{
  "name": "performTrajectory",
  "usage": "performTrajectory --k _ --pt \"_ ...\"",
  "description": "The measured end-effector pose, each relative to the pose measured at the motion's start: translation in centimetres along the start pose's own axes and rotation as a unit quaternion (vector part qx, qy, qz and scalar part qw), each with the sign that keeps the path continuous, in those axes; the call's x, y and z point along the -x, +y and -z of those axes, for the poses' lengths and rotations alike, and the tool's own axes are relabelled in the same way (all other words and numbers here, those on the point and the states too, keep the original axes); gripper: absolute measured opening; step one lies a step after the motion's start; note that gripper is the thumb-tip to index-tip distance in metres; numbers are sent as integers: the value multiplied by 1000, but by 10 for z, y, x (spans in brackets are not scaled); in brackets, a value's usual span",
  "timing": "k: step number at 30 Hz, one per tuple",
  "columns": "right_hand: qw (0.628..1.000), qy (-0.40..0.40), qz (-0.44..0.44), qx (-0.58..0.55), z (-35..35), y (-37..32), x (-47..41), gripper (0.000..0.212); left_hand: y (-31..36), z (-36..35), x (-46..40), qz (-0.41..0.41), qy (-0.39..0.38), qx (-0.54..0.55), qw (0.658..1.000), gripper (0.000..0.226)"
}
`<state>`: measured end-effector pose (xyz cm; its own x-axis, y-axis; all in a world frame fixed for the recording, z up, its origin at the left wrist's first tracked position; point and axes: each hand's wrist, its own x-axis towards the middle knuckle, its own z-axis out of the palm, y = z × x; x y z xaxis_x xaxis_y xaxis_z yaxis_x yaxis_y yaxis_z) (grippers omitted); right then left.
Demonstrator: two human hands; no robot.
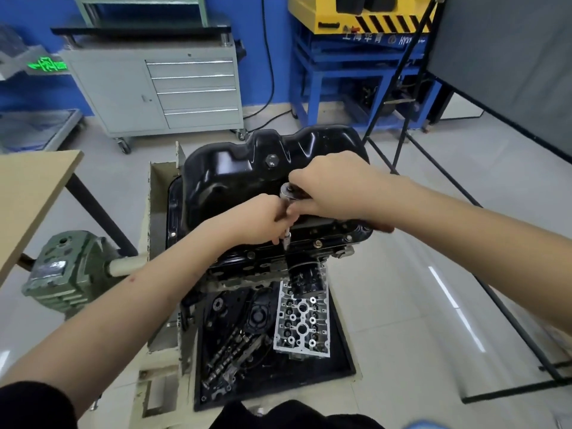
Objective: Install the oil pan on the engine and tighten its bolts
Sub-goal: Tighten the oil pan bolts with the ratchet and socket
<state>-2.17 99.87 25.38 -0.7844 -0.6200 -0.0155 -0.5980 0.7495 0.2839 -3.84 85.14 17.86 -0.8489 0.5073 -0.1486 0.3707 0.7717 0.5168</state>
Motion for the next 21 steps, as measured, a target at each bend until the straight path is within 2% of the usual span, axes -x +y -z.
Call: performTrajectory --k 4,7,11,15,17,21 --pt "996 -13 85 22 6 9 -3 32 2 1 -3 18 -33 18 999 29" --pt "997 -8 64 32 8 10 -4 32 4 0 -2 13 -23 3 1000 26" --pt "999 -27 -2 19 8 5 -3 45 7 -3 3 9 27 -10 1000 33" --pt "998 -29 60 15 6 11 1 24 17 -4 3 -13 -4 -64 998 30" --pt "995 -29 92 37 7 14 2 24 19 -2 2 -17 -18 -86 996 30" --pt "998 -22 43 48 7 12 0 33 15 1 1 2 -9 -73 997 36"
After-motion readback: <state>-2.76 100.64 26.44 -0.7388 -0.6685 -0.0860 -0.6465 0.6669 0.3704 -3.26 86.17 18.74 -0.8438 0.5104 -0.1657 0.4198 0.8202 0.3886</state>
